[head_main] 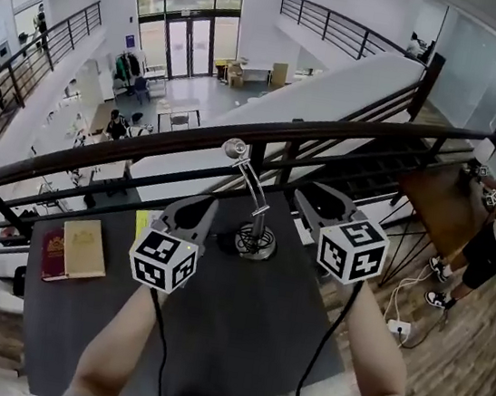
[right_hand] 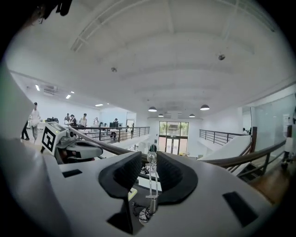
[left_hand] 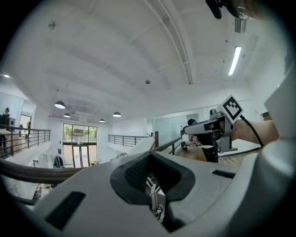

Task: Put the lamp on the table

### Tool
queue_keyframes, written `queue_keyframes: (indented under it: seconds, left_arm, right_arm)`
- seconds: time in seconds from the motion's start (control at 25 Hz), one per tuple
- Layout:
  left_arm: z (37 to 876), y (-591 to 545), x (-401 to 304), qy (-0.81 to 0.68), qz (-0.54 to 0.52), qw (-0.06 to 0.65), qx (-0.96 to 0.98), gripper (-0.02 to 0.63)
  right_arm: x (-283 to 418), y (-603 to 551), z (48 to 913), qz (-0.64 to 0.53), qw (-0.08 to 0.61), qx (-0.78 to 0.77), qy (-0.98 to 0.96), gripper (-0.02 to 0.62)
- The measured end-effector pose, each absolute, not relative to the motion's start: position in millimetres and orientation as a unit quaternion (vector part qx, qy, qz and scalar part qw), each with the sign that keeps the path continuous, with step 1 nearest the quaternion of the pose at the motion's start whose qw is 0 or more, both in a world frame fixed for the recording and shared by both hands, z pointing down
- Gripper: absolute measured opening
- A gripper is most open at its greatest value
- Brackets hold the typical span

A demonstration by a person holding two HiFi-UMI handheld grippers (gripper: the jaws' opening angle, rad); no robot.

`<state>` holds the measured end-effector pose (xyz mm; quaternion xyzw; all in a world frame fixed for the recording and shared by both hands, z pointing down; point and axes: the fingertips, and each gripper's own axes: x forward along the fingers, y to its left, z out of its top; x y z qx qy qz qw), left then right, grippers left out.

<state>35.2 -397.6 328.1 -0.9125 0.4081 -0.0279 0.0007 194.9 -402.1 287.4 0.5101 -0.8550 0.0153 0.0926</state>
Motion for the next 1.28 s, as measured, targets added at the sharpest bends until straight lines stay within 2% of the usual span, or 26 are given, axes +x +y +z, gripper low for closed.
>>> queue_keyframes:
  seconds: [0.12, 0.2, 0.36, 0.44, 0.56, 0.8, 1.08, 1.28]
  left_arm:
    - [302, -371, 29, 0.415, -0.025, 0.046, -0.908, 0.005]
    - [292, -352, 28, 0.411, -0.024, 0.063, -0.909, 0.005]
    - [284, -311, 28, 0.397, -0.009, 0.065, -0.916, 0.005]
    - [284, -293, 28, 0.391, -0.010, 0.068, -0.918, 0.005]
    - [293, -268, 26, 0.391, -0.015, 0.066, -0.918, 0.005]
    - [314, -227, 20, 0.389, -0.012, 0.048, -0.920, 0.005]
    - [325, -196, 28, 0.383, 0.015, 0.076, -0.921, 0.005]
    - [354, -185, 29, 0.371, -0.016, 0.047, -0.927, 0.005]
  right_arm:
    - [205, -364, 261, 0.002, 0.064, 0.528, -0.847, 0.058]
    - [205, -339, 250, -0.008, 0.054, 0.529, -0.847, 0.055]
    - [200, -291, 240, -0.029, 0.038, 0.528, -0.848, 0.055]
    - [196, -268, 236, -0.038, 0.026, 0.525, -0.850, 0.028]
    - [187, -239, 236, -0.053, 0.019, 0.521, -0.852, 0.023]
    - [169, -193, 262, -0.032, 0.001, 0.510, -0.859, 0.013]
    - [165, -169, 307, -0.005, 0.012, 0.514, -0.858, 0.006]
    - [170, -161, 332, 0.014, 0.017, 0.522, -0.853, 0.002]
